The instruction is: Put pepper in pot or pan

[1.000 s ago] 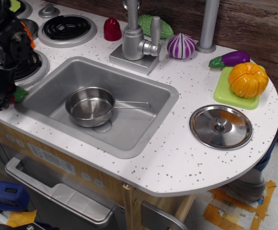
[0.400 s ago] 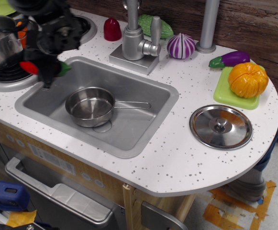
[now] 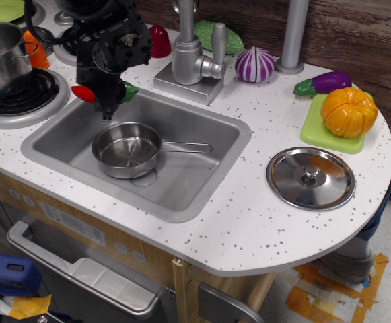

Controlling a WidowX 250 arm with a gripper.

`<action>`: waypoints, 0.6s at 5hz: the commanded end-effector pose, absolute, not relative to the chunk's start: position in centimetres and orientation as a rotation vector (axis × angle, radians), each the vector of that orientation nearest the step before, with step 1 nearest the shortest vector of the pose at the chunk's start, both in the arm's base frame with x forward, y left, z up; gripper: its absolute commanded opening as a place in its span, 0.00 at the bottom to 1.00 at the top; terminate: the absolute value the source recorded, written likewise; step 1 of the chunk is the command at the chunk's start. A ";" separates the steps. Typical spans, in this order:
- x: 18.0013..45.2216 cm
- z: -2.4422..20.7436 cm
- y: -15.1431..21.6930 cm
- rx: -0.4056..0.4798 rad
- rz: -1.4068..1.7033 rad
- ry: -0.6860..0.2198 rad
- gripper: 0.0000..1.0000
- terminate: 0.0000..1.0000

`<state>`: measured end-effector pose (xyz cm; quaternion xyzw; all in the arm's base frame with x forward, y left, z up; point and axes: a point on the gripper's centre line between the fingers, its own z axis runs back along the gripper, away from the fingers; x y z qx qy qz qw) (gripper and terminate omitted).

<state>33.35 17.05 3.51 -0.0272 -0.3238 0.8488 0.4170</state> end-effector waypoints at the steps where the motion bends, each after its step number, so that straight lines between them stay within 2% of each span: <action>1: 33.9 3.9 16.7 -0.142 2.152 -0.810 1.00 0.00; 2: 33.7 3.2 16.7 -0.184 2.143 -0.844 1.00 0.00; 3: 33.7 3.2 16.7 -0.184 2.143 -0.844 1.00 0.00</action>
